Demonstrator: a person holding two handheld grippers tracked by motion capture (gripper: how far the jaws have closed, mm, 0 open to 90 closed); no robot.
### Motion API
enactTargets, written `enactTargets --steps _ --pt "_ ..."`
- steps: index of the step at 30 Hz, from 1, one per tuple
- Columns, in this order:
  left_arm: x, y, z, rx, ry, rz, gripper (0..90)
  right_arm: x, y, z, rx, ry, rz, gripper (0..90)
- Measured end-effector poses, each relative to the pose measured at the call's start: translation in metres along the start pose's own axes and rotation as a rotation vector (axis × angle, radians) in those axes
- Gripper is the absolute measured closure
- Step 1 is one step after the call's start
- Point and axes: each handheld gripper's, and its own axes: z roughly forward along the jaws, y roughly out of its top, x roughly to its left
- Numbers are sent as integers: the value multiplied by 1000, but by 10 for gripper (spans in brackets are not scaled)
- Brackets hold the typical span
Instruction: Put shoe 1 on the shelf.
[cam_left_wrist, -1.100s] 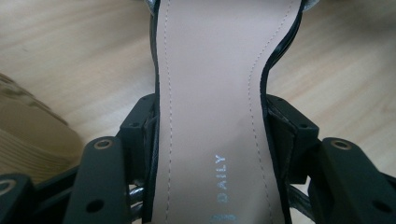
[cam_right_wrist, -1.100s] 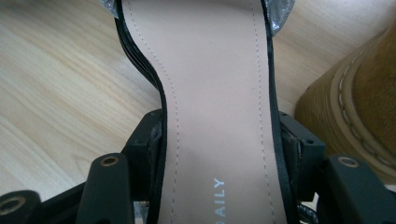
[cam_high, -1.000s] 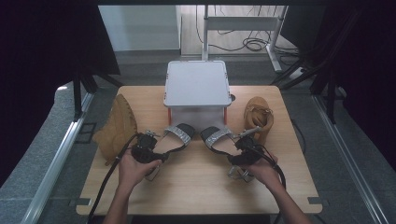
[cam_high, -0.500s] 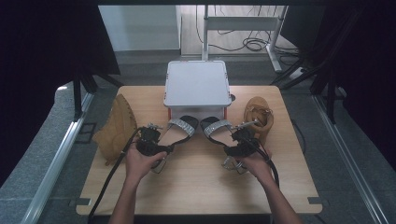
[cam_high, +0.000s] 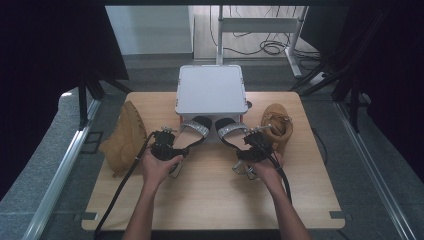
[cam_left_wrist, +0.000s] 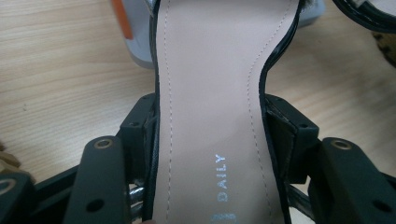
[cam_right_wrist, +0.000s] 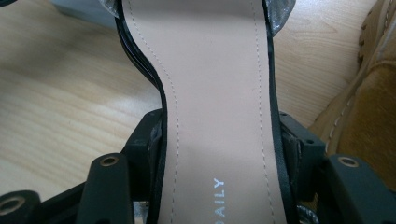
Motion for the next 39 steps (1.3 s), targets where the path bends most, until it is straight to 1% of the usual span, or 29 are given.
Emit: enactTargets --steps 1,3,4,5,6,10,11,13,15,17,19,20,21,22,23,25,26,28,29,30,31,32,33,34,35,36,37,38,39 --pt "0 1 3 -4 5 -10 420 1 2 3 0 -4 6 416" --pt "0 2 5 -7 6 -12 420 2 3 5 1 -4 10 416" --pt "-1 4 8 -18 0 -28 420 5 7 11 2 -9 15 416" --pt "-1 4 8 -18 0 -28 420 5 7 11 2 -9 15 416" --pt "0 4 10 -24 1 -38 420 7 10 15 -1 -9 32 416" --pt "2 5 21 -28 33 -61 420 12 14 22 -6 -31 52 416" --pt "2 5 23 -31 40 -62 420 14 16 26 -13 -31 66 416" --pt "2 5 26 -47 44 -66 420 15 17 28 -14 -29 72 416" --pt "3 7 30 -62 34 -88 420 18 22 35 -17 -23 97 416" --pt "4 8 31 -64 42 -93 420 18 23 36 -15 -22 103 416" --pt "7 8 37 -76 64 -106 420 18 27 41 -21 -44 127 416" --pt "7 8 37 -76 64 -106 420 18 27 41 -21 -44 127 416" --pt "7 9 40 -84 72 -117 420 18 30 45 -25 -55 143 416" --pt "6 10 42 -91 77 -121 421 18 31 47 -28 -53 149 416" --pt "6 10 42 -91 77 -121 420 17 31 49 -27 -59 154 416" --pt "5 12 45 -84 94 -124 420 17 32 54 -23 -83 164 416" --pt "4 14 48 -87 87 -126 420 17 33 56 -35 -86 166 416" --pt "2 16 49 -84 89 -131 420 18 32 58 -46 -91 170 416" --pt "2 17 50 -82 94 -123 420 18 33 60 -56 -95 172 416" --pt "1 18 52 -85 96 -128 420 18 33 60 -55 -96 173 416" --pt "0 20 54 -87 102 -142 420 18 35 61 -54 -97 176 416" --pt "-1 21 55 -85 118 -138 420 18 37 62 -48 -103 187 416" --pt "-1 21 55 -85 118 -138 420 18 37 62 -48 -103 187 416" --pt "-1 22 59 -91 129 -148 420 16 40 65 -45 -121 212 415" --pt "-1 22 59 -91 129 -148 421 16 40 65 -45 -121 212 415" --pt "-1 23 62 -87 119 -168 420 15 44 68 -35 -136 221 416" --pt "-1 23 62 -87 119 -168 420 15 44 68 -35 -136 221 416" --pt "-2 24 64 -87 122 -170 420 19 47 70 -43 -153 230 416" --pt "-3 24 66 -89 122 -175 420 19 48 71 -37 -158 225 415"
